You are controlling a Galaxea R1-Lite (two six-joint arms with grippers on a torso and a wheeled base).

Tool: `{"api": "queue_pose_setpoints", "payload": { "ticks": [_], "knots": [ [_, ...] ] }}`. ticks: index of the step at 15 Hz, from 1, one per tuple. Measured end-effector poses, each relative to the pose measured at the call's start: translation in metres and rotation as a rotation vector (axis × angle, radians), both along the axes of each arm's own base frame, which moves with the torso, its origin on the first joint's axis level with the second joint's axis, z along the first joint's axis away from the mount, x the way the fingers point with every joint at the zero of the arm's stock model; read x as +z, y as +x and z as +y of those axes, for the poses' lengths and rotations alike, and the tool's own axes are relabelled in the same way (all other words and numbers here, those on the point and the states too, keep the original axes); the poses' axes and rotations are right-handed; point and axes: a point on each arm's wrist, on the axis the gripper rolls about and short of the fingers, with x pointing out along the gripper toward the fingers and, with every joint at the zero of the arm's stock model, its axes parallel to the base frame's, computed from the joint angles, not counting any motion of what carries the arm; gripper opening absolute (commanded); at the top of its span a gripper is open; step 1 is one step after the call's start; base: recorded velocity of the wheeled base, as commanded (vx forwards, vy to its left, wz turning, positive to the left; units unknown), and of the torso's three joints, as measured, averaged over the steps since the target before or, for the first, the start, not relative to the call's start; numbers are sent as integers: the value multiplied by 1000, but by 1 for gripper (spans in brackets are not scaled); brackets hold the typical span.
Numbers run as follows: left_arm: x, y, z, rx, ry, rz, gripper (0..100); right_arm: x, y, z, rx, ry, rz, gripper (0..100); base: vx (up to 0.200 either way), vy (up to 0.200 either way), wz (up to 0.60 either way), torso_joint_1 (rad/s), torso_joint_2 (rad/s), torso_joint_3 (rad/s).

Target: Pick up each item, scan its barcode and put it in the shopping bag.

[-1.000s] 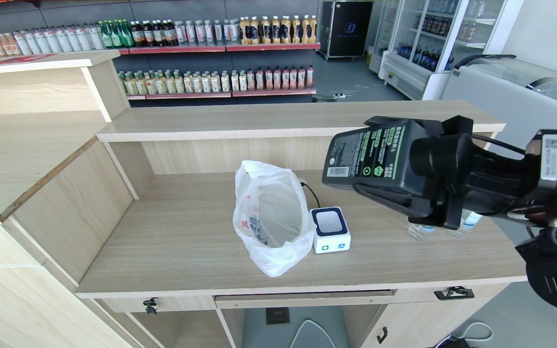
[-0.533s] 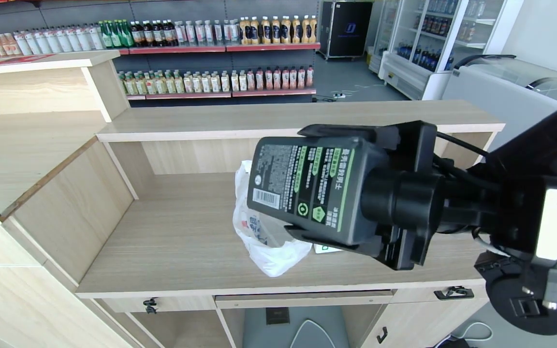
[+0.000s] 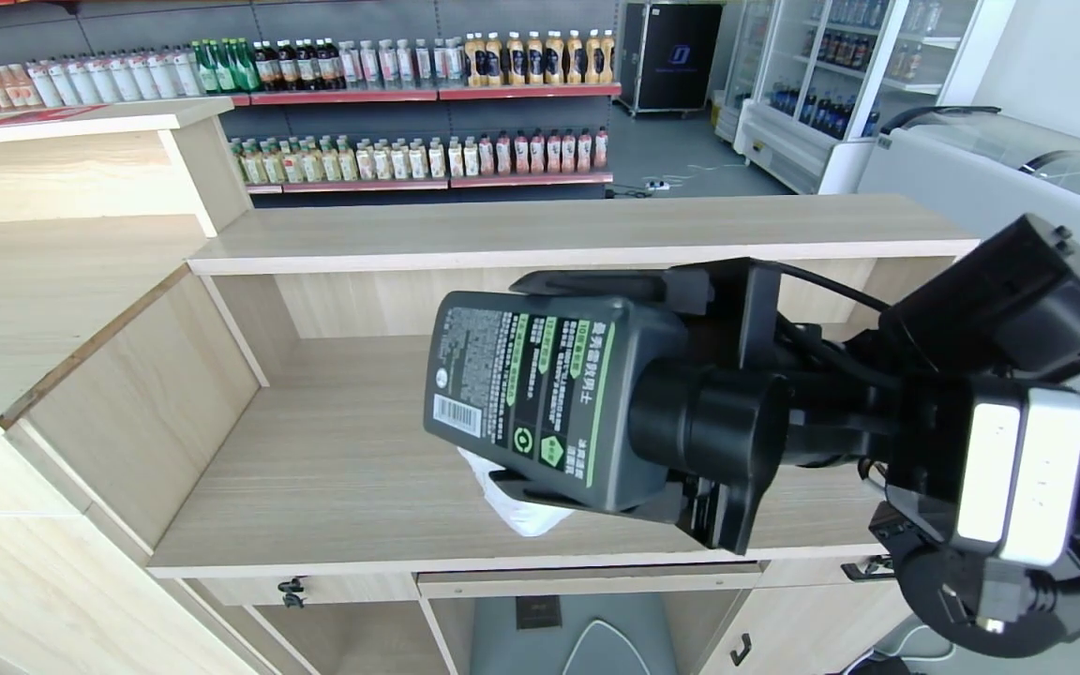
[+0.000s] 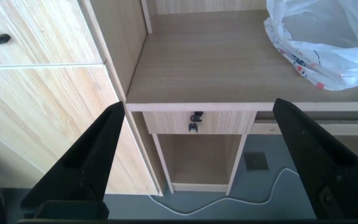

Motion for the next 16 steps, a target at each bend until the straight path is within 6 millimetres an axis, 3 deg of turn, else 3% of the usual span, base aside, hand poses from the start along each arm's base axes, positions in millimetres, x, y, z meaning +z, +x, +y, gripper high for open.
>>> {"api": "queue_pose_setpoints", "payload": {
  "ticks": [5,10,16],
  "knots": [
    [0,0,0,0,0,0,100,7,-4,-3,2,11,-10,0,0,0,0,0,0,0],
    [0,0,0,0,0,0,100,4,-4,9,22,9,-5,0,0,0,0,0,0,0],
    [0,0,0,0,0,0,100,-2,12,35,7,28,11,0,0,0,0,0,0,0]
  ]
}}
